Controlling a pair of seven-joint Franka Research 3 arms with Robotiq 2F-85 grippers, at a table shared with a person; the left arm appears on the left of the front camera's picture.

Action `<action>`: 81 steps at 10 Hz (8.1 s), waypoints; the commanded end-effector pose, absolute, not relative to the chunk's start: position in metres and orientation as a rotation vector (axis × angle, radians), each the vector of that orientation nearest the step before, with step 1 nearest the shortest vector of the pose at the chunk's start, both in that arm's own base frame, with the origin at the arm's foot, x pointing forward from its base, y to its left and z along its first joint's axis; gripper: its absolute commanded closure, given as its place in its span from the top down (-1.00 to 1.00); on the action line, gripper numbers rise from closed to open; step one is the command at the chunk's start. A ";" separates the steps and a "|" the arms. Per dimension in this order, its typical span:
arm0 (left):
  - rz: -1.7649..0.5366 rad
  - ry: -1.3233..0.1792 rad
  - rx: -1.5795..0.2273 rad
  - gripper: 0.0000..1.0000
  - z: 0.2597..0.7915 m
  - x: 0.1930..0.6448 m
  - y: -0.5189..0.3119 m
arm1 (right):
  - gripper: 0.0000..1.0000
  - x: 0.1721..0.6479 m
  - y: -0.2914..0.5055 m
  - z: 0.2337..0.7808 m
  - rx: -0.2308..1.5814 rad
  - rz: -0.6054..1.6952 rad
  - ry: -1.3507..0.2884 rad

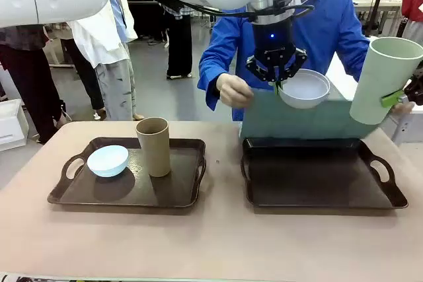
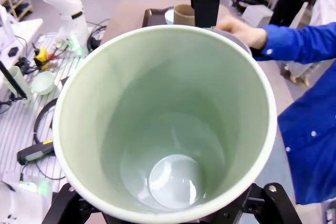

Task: Set up a tray with a mat and arrange the tableware.
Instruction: Pick up the Picnic Bowl and Reusable plastic cup from the Handle tray in front of the human's position and hold them in the air, then place the Picnic Bowl and Reusable plastic cup back onto the Handle tray in front of the human's position.

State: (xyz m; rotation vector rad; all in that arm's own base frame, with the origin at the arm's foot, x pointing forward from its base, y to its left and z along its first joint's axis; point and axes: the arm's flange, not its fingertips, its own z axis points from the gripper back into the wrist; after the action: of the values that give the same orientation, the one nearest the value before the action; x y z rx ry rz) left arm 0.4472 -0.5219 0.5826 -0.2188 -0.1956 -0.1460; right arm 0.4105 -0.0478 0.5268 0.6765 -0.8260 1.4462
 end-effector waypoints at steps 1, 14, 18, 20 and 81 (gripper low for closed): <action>-0.157 -0.197 -0.221 -1.00 0.585 0.444 -0.525 | -0.49 0.410 -0.049 0.531 0.691 1.449 -0.836; -0.157 -0.197 -0.221 -1.00 0.585 0.444 -0.525 | -0.49 0.410 -0.049 0.531 0.691 1.449 -0.836; -0.157 -0.197 -0.221 -1.00 0.585 0.444 -0.525 | -0.49 0.410 -0.049 0.531 0.691 1.449 -0.836; -0.157 -0.197 -0.221 -1.00 0.585 0.444 -0.525 | -0.49 0.410 -0.049 0.531 0.691 1.449 -0.836; -0.127 -0.237 0.104 1.00 0.552 0.397 -0.380 | 1.00 0.375 -0.036 0.566 0.101 0.504 -0.111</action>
State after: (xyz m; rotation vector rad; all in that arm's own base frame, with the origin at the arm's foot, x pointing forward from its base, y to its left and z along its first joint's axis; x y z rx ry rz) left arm 0.4082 -0.3891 0.5539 0.0937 -0.2228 -0.1464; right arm 0.3759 -0.0416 0.5610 0.1037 -0.1297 0.5189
